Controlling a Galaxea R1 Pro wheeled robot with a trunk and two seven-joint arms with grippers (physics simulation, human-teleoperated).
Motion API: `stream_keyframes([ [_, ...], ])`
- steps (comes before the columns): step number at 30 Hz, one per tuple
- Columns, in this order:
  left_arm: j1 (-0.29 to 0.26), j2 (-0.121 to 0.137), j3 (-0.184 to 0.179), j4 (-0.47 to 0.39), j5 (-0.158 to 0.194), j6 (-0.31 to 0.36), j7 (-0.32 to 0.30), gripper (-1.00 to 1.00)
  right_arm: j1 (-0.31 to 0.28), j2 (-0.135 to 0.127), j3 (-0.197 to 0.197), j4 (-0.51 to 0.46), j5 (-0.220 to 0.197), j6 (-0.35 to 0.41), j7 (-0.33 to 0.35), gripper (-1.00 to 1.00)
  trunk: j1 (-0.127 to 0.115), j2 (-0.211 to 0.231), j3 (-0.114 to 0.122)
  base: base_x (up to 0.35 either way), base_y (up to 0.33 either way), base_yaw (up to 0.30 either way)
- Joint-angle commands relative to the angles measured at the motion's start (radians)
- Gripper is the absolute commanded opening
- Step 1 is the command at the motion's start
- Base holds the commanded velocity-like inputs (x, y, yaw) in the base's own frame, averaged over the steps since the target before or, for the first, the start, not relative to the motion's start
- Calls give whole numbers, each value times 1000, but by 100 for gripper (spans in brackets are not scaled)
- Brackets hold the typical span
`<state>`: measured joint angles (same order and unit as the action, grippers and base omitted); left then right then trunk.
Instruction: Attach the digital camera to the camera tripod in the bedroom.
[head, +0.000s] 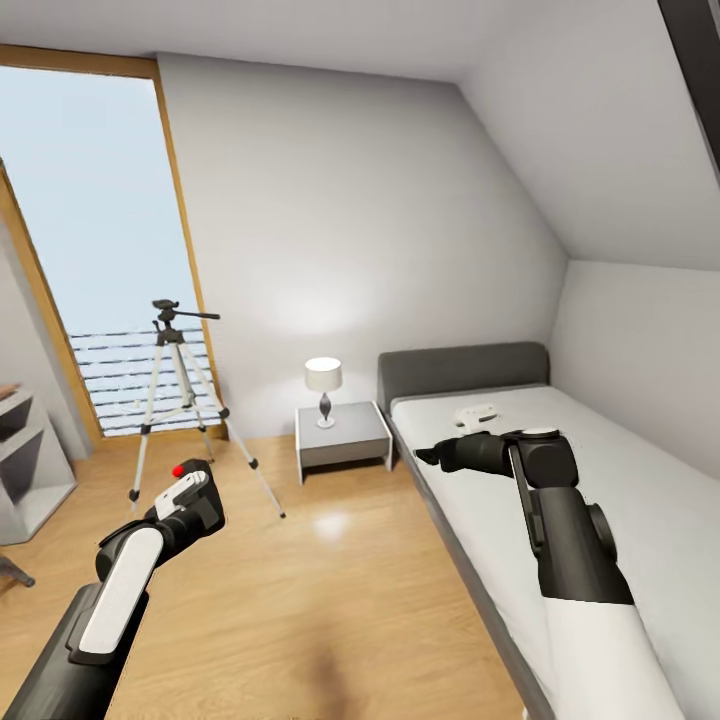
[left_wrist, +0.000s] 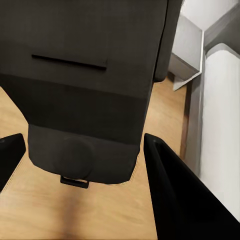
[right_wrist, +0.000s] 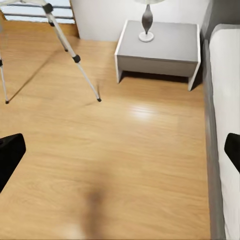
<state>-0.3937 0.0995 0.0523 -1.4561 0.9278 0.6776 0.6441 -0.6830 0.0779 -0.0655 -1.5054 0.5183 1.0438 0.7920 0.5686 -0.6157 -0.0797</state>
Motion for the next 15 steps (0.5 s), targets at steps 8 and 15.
stream_keyframes([
  [8, -1, 0, 0, -1, 7, 4, 6, -100, -1, 2, -2, 0, 8, 3, 10, 100, -30, 55, 23, 0, 0, 300],
  [15, -1, 0, -1, -1, 6, 4, 6, -100, -1, 2, -2, 0, 8, 3, 10, 100, -57, 104, 45, 0, 0, 300],
])
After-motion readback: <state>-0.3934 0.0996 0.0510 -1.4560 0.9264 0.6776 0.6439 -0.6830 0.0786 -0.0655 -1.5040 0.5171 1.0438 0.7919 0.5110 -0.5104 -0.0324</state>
